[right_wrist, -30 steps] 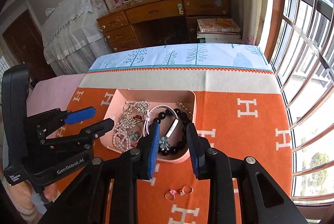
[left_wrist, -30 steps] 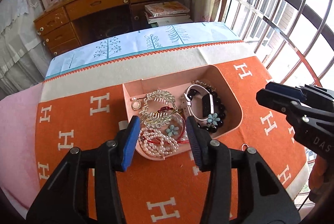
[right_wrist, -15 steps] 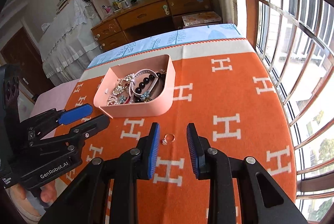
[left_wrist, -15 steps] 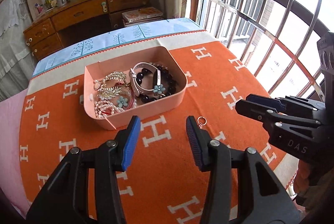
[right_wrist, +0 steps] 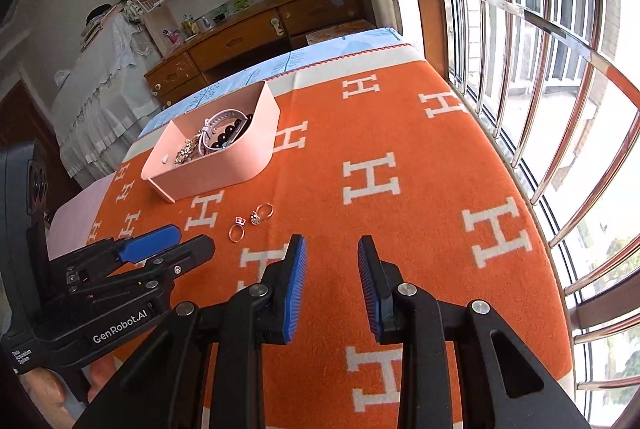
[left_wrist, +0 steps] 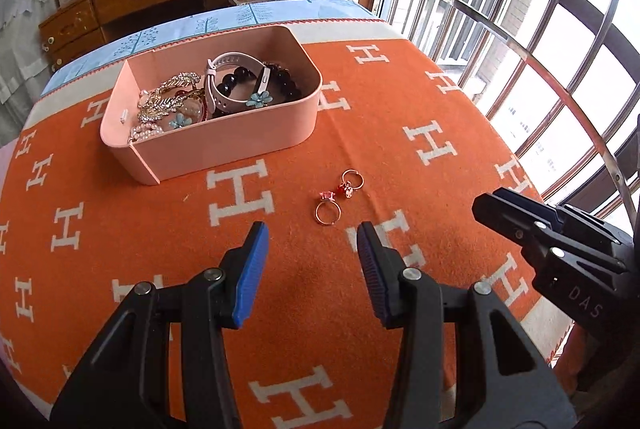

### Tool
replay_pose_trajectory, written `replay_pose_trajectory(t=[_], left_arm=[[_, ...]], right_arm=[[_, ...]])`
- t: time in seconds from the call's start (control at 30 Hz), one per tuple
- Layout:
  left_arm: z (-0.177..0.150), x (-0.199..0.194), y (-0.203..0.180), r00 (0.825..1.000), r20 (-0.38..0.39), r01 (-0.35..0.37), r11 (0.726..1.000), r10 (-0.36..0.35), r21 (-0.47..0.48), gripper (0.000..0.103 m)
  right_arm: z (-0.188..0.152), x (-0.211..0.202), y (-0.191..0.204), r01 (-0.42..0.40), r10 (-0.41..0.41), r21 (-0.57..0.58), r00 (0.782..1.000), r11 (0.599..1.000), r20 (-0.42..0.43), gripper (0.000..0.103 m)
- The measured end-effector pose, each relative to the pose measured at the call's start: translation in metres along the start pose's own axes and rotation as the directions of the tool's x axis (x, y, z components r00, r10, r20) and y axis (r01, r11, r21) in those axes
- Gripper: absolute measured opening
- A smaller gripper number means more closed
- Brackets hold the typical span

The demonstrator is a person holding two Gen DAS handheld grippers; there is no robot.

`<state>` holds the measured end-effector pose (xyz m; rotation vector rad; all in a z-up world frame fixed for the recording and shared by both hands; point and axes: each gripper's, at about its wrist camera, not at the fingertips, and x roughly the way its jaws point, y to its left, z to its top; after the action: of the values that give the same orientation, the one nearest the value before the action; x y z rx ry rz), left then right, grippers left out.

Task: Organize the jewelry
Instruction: 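Withdraw both tools from the tray toward the two red-stone rings, then grasp the pink-stone ring with the left tool while the right tool grasps the other ring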

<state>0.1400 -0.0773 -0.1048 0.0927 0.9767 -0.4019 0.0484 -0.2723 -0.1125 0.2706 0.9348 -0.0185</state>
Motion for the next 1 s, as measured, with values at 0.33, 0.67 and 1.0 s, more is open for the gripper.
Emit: replay_pose_trajectory(t=[0.33,0.67,1.0], left_arm=[[0.001,0.030,-0.006,0.999,-0.047,0.018,1.000,-0.019,-0.023,0.043],[0.012,0.041,-0.012,0.999,-0.030,-0.023,1.000,0.022,-0.014,0.031],[0.017,0.048,-0.026,0.995,-0.040,-0.089,0.996,0.090,0.027,0.023]], right_arm=[[-0.004,0.020,0.004,-0.025,0.025,-0.002,1.000,1.000,-0.016,0.027],[-0.003,0.028,0.001,-0.046,0.046,0.006,0.999,0.999,-0.010,0.027],[-0.005,0.036,-0.006,-0.057,0.058,0.024,0.998,0.998,-0.018,0.027]])
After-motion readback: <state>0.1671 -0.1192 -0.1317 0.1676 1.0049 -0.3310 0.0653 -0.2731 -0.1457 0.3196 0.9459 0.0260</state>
